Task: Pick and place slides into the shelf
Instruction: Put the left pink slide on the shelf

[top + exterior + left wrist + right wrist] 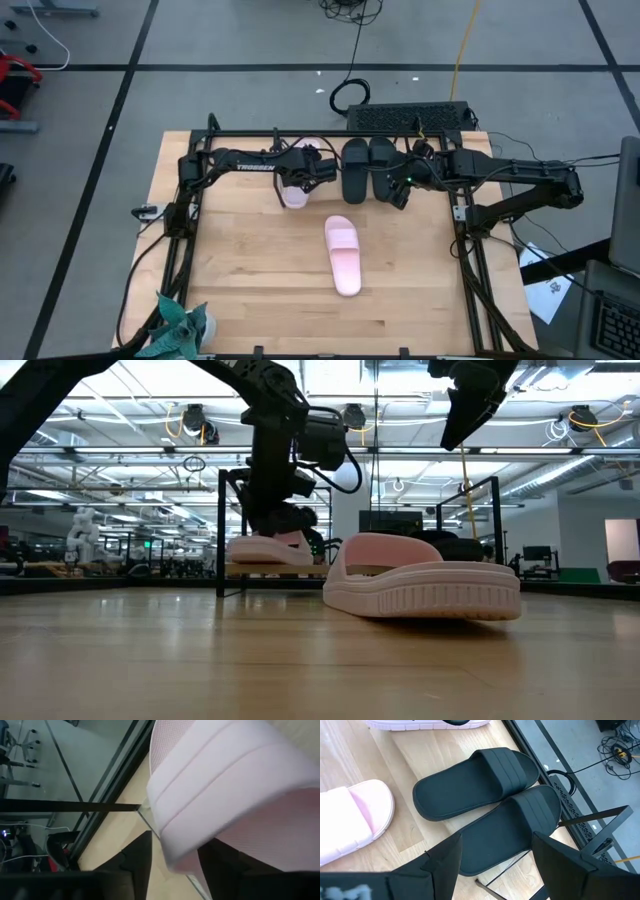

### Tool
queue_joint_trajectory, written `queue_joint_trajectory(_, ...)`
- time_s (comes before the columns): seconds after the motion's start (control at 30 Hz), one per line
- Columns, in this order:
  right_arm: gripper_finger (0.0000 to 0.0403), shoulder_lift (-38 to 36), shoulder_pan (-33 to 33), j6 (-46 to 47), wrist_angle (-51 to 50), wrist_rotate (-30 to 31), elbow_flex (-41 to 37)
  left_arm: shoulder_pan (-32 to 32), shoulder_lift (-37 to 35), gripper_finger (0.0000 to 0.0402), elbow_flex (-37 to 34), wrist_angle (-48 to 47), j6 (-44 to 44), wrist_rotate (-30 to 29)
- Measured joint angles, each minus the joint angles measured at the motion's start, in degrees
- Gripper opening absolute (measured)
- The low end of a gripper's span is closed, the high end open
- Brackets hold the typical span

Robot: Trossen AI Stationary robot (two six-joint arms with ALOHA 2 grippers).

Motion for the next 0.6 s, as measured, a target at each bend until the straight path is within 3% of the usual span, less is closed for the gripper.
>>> queue_joint_trajectory(0.6,0.0231,0.0,0.0,0.02,0.06,-1.36,0.0,-2.03,-1.46,0.0182,0.09,0.0,-1.72,0.17)
